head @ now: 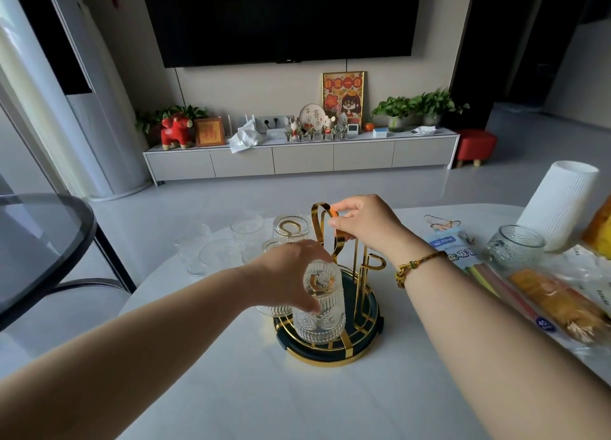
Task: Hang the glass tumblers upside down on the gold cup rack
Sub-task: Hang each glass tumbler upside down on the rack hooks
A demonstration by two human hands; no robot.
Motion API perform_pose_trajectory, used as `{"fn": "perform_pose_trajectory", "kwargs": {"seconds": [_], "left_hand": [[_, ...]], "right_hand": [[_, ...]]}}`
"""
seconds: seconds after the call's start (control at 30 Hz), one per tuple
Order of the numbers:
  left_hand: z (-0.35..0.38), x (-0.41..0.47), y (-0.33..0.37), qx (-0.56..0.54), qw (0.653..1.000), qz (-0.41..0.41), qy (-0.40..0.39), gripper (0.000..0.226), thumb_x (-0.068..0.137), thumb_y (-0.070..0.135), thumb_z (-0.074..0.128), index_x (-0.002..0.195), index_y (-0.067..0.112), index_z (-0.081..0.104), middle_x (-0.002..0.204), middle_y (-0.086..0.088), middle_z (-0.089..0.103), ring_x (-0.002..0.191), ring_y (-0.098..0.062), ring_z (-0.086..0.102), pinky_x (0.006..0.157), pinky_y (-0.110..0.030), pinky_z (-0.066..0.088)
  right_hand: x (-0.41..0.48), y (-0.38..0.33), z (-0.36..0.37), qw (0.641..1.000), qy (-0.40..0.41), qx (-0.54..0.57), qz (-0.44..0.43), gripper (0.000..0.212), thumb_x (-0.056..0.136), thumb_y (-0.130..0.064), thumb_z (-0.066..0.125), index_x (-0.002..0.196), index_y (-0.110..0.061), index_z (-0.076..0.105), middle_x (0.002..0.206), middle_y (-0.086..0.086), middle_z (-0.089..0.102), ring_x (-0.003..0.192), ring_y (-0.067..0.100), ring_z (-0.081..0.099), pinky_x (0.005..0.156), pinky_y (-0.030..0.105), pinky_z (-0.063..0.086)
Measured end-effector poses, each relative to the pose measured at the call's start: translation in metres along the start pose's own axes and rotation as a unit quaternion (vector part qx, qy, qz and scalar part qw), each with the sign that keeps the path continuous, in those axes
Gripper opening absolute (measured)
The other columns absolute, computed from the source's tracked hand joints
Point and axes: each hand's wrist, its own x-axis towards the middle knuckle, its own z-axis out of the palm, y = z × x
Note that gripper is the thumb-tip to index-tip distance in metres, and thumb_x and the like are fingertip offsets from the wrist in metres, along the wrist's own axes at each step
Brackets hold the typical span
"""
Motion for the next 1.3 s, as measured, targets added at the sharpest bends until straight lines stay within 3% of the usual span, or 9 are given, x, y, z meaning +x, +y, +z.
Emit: {"fn": "perform_pose_trajectory", "kwargs": {"seconds": [0.23, 0.4, 0.53, 0.63, 0.73, 0.9, 1.03, 1.17, 1.3], "left_hand": [[0.007, -0.001, -0.005, -0.029, 1.0, 0.01, 0.002, 0.06, 0.073, 0.025, 0.07, 0.127, 0.022, 0.043, 0.14, 0.002, 0.043, 0.128, -0.015, 0.037, 0.101, -0.022, 0.027], [0.02, -0.01, -0.013, -0.003, 0.995, -0.017, 0.102, 0.072, 0.069, 0.05, 0.066, 0.131, 0.027, 0.036, 0.149, 0.002, 0.027, 0.137, -0.015, 0.019, 0.113, -0.034, 0.014], [0.041, -0.015, -0.011, -0.007, 0.981, -0.117, 0.156, 0.099, 0.053, 0.076, 0.046, 0.137, 0.029, 0.02, 0.154, 0.0, 0.006, 0.141, -0.02, -0.004, 0.115, -0.049, 0.003], [0.051, -0.012, -0.009, -0.056, 0.974, -0.13, 0.175, 0.098, 0.058, 0.072, 0.054, 0.137, 0.026, 0.02, 0.154, -0.002, 0.005, 0.14, -0.021, -0.014, 0.115, -0.046, 0.001], [0.051, -0.008, -0.012, -0.058, 0.973, -0.121, 0.185, 0.091, 0.062, 0.063, 0.062, 0.135, 0.022, 0.027, 0.153, -0.002, 0.013, 0.14, -0.022, -0.011, 0.115, -0.043, 0.0], [0.048, -0.008, -0.022, -0.098, 0.97, -0.1, 0.197, 0.086, 0.061, 0.055, 0.069, 0.132, 0.02, 0.034, 0.151, -0.002, 0.022, 0.14, -0.021, -0.003, 0.115, -0.044, 0.007], [0.044, -0.004, -0.034, -0.102, 0.972, -0.079, 0.197, 0.085, 0.06, 0.054, 0.071, 0.131, 0.02, 0.036, 0.15, -0.003, 0.024, 0.14, -0.022, -0.001, 0.114, -0.047, 0.01], [0.035, 0.002, -0.05, -0.109, 0.975, -0.064, 0.182, 0.086, 0.059, 0.053, 0.073, 0.131, 0.021, 0.037, 0.15, -0.002, 0.024, 0.14, -0.019, -0.001, 0.114, -0.046, 0.011], [0.026, 0.006, -0.063, -0.107, 0.981, -0.041, 0.159, 0.103, 0.042, 0.074, 0.051, 0.131, 0.025, 0.036, 0.151, 0.001, 0.021, 0.14, -0.016, -0.004, 0.114, -0.05, 0.011]], "right_hand": [[0.0, 0.001, 0.0, 1.0, -0.004, 0.005, 0.002, 0.034, 0.081, -0.018, 0.059, 0.115, -0.011, 0.056, 0.12, 0.018, 0.06, 0.107, 0.028, 0.057, 0.093, 0.041, 0.049], [-0.001, 0.003, 0.001, 1.0, 0.0, 0.004, -0.003, 0.035, 0.082, -0.018, 0.058, 0.116, -0.011, 0.055, 0.118, 0.018, 0.061, 0.103, 0.026, 0.058, 0.09, 0.037, 0.048], [-0.001, 0.002, 0.002, 1.0, -0.009, 0.006, -0.009, 0.034, 0.084, -0.017, 0.056, 0.117, -0.012, 0.053, 0.106, 0.017, 0.065, 0.082, 0.016, 0.058, 0.078, 0.029, 0.048], [-0.002, 0.002, 0.004, 0.999, -0.015, 0.036, 0.001, 0.037, 0.084, -0.014, 0.056, 0.12, -0.01, 0.049, 0.091, 0.012, 0.066, 0.07, 0.011, 0.06, 0.058, 0.019, 0.053], [-0.002, 0.002, 0.003, 0.999, -0.007, 0.045, 0.004, 0.037, 0.083, -0.013, 0.057, 0.119, -0.008, 0.05, 0.075, 0.003, 0.063, 0.063, 0.006, 0.059, 0.054, 0.018, 0.052], [-0.002, 0.002, 0.008, 0.999, 0.02, 0.039, 0.005, 0.036, 0.082, -0.015, 0.058, 0.117, -0.008, 0.052, 0.106, 0.019, 0.064, 0.075, 0.02, 0.066, 0.063, 0.027, 0.056], [0.002, 0.002, 0.013, 0.999, 0.025, 0.04, -0.003, 0.035, 0.083, -0.014, 0.057, 0.117, -0.009, 0.052, 0.087, 0.007, 0.065, 0.063, 0.007, 0.061, 0.054, 0.017, 0.053], [0.011, 0.002, 0.015, 0.999, 0.001, 0.031, -0.012, 0.033, 0.088, -0.012, 0.047, 0.122, -0.012, 0.048, 0.105, 0.015, 0.064, 0.07, 0.012, 0.062, 0.052, 0.013, 0.051], [0.023, 0.004, 0.009, 0.994, -0.008, -0.084, -0.068, 0.039, 0.09, -0.005, 0.036, 0.125, -0.018, 0.045, 0.117, 0.013, 0.059, 0.085, 0.015, 0.059, 0.067, 0.019, 0.045]]}}
